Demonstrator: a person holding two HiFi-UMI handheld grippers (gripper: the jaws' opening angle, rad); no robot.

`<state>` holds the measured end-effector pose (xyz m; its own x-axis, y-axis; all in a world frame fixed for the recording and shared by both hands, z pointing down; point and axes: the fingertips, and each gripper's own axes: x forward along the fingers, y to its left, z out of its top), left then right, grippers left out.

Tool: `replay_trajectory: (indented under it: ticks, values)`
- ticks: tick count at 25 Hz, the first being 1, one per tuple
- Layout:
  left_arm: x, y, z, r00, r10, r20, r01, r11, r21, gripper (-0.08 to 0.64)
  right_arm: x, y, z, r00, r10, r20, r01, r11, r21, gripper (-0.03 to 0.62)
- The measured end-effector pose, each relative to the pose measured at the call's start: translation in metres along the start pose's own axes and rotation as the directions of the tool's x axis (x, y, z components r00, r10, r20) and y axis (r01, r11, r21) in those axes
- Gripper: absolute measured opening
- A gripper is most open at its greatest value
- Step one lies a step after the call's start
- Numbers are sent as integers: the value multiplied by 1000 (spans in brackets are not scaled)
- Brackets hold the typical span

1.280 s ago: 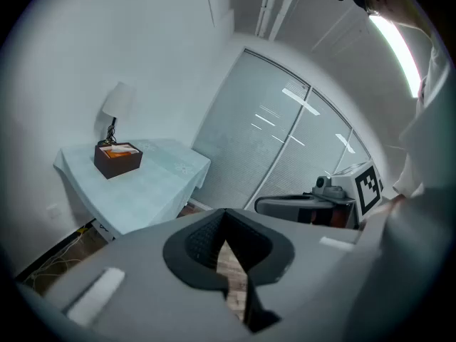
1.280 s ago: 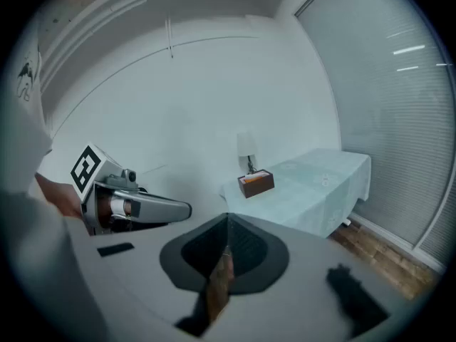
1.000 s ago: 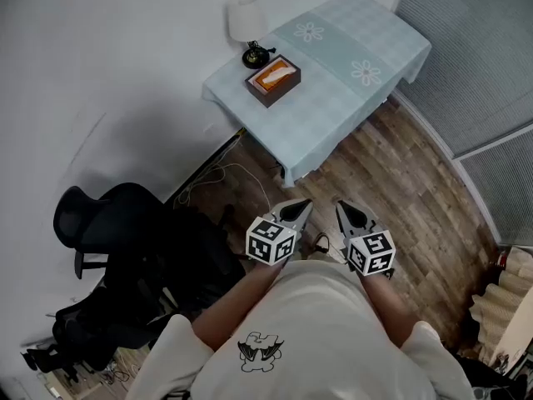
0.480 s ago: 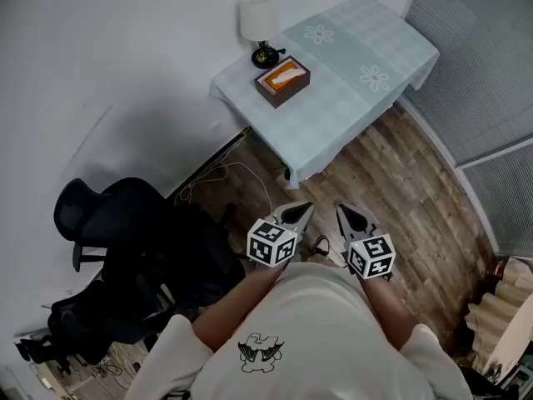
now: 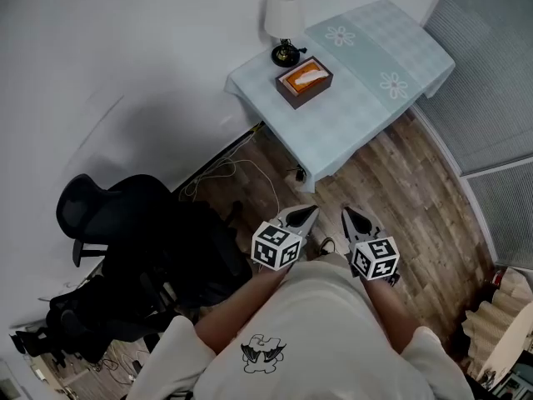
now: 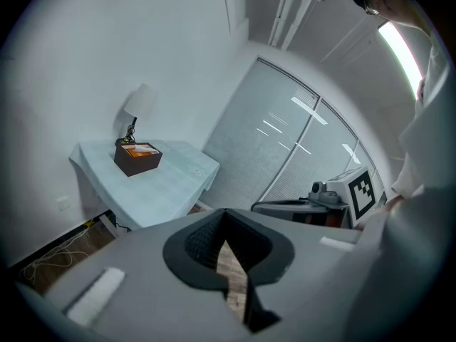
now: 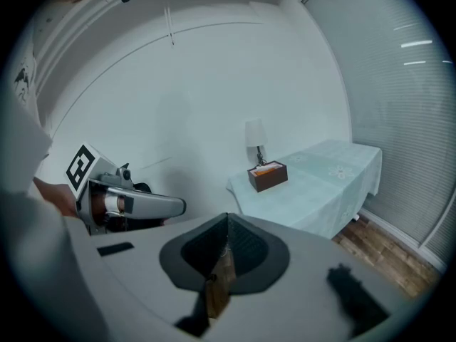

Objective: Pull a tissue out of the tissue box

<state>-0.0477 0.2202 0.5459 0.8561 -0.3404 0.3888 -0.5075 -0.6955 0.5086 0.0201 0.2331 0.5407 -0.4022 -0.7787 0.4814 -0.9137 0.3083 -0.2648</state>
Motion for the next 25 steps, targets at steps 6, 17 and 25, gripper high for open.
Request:
replay_trajectory:
  ticks: [6, 17, 25]
  values:
    - [-4, 28, 5, 1000, -16, 1, 16, 1000, -13, 6, 27, -1, -4, 999, -36, -10, 36, 999, 20, 12]
    - [56, 73, 66, 1000, 14, 15, -13, 1000, -19, 6, 86, -70, 39, 999, -45, -2, 45, 998, 43, 12]
    - [145, 124, 156, 990, 127, 54, -126, 992, -29, 6, 156, -157, 119, 998, 61, -5, -61, 997, -36, 12]
